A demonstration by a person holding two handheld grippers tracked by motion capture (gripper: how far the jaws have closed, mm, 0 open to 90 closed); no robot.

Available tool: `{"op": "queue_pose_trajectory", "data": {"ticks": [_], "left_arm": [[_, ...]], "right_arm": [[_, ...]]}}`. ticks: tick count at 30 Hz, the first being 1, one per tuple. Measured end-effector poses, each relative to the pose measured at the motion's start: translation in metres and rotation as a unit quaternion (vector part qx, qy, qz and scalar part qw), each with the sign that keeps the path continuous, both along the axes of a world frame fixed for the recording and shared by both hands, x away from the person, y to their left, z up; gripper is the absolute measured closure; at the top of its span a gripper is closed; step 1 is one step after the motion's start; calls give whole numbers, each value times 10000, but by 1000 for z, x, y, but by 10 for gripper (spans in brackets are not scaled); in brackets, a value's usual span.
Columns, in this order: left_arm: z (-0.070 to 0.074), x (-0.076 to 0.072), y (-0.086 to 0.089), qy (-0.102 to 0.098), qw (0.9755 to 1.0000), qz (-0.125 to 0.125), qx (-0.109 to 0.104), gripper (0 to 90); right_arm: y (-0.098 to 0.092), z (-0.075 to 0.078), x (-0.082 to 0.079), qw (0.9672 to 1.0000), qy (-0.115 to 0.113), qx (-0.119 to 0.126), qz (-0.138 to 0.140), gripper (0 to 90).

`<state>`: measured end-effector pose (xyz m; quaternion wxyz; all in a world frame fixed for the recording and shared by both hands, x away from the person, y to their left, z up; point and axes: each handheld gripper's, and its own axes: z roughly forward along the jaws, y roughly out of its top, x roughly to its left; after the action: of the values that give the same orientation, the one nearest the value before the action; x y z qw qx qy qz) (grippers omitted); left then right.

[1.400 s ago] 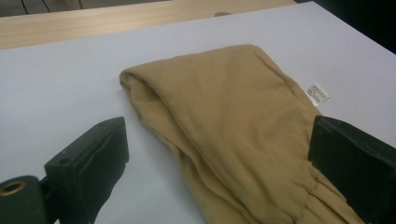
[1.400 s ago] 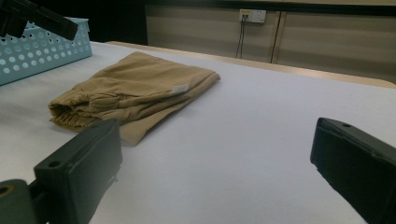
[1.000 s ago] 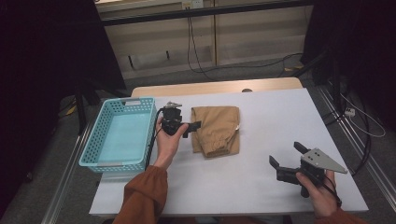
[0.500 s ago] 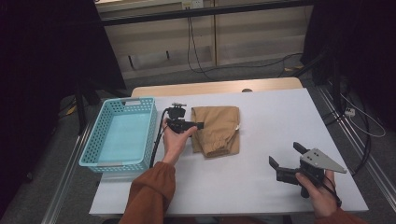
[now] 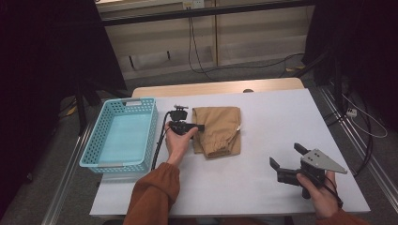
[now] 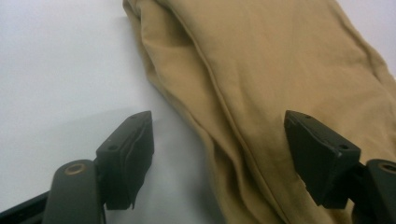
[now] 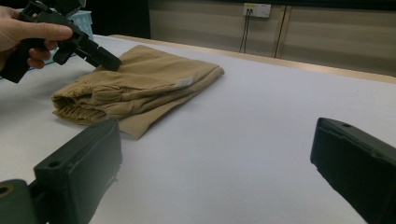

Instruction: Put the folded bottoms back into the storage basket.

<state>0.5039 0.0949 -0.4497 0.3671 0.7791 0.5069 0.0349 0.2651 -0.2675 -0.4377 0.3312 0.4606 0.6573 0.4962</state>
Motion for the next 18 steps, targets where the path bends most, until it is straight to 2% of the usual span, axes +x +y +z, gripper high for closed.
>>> {"op": "queue_pose_trajectory", "data": {"ticks": [2, 3, 5, 7, 10, 12, 14, 18], "left_arm": [[0, 0, 0, -10, 10000, -42, 16, 282], [0, -1, -1, -26, 10000, -90, 5, 333], [0, -2, -4, -75, 9999, -109, 93, 335], [0, -4, -7, -66, 9998, -179, 61, 403], [-1, -5, -10, -85, 9997, -213, 76, 468], [-1, -5, -11, -141, 9995, -200, 196, 498], [-1, -5, -12, -155, 9995, -176, 211, 547], [-1, -5, -12, -145, 9994, -204, 229, 556]], "right_arm": [[0, 0, 0, 10000, -1, 3, 5, 19], [0, 0, 0, 10000, -1, -8, 5, 19], [0, 0, 0, 10000, 8, -11, 2, 19], [1, -1, 1, 10000, 29, -20, 8, 19], [1, -1, 1, 10000, 23, -33, 29, 19], [1, -1, 1, 10000, 23, -34, 28, 19], [1, -1, 1, 10000, 29, -25, 15, 19], [1, -1, 1, 10000, 29, -35, 33, 19]]}}
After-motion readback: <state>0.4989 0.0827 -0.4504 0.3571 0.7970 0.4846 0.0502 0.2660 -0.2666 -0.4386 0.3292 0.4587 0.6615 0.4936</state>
